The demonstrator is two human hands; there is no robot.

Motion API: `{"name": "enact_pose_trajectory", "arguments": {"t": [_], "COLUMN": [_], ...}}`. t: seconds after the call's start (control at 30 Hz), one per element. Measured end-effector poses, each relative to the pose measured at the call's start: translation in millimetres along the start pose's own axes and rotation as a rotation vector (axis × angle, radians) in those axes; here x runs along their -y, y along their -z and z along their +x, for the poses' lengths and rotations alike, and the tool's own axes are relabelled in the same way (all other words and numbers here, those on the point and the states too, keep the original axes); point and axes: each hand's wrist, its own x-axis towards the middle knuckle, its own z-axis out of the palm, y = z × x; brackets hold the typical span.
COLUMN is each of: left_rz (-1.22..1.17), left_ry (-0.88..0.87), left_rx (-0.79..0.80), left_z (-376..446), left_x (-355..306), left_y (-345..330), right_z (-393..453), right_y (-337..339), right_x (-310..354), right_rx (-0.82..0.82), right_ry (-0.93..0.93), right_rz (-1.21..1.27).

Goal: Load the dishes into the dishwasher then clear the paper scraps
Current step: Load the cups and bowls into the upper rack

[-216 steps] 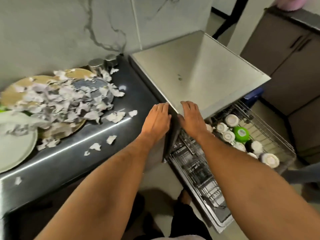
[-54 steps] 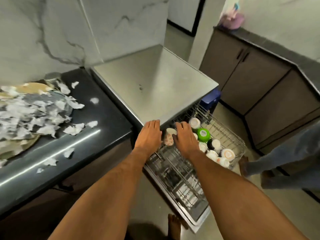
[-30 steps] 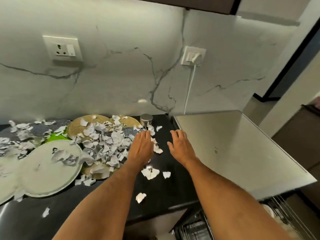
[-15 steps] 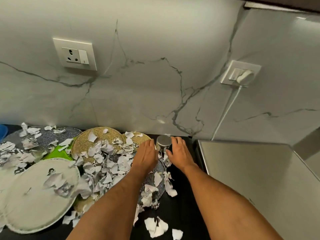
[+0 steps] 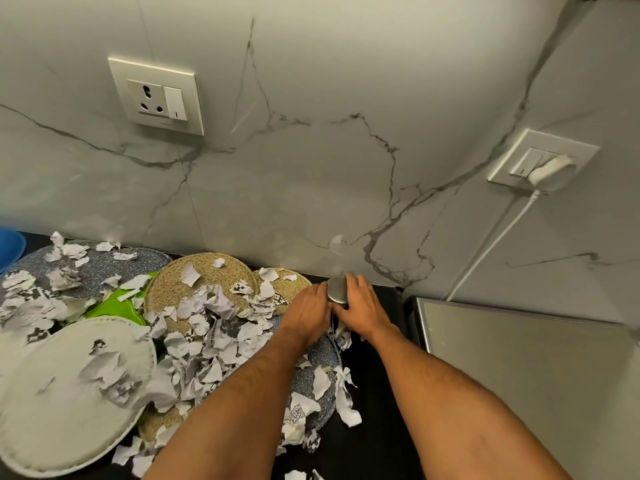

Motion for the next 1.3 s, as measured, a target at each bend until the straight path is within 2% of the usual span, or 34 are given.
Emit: {"name": "enact_pose_trajectory", "arguments": {"t": [0.3, 0.53, 0.8, 1.0, 1.3], "left_rz": [0.002, -0.019, -0.043, 0.072, 0.170], "left_ry": [-0.123, -0.215, -0.291, -0.230, -0.158], "left_rx": [-0.106, -0.161, -0.112, -0.103, 0.023], "left_z": [-16.3, -56.8, -136.3, -202.3, -280.5], "left_x": [-25.3, -54.8, -66.3, -48.1, -30.6], "left_y": [33.4, 57.8, 60.7, 57.1, 71.3], "right_z": [-35.0, -89.2, -163.1, -206.0, -258.1], "right_y": [43.1, 76.4, 77.8, 62.5, 27.5], "right_x": [21.1, 42.2, 67.5, 105.0, 155.0], "right_rx": [-0.274, -0.417, -0.450, -0.490, -0.406], "right_ry": [0.013, -0.006, -0.053, -0.104, -0.098], "right_rz": [0.046, 0.029, -0.054, -0.072, -0.052]}}
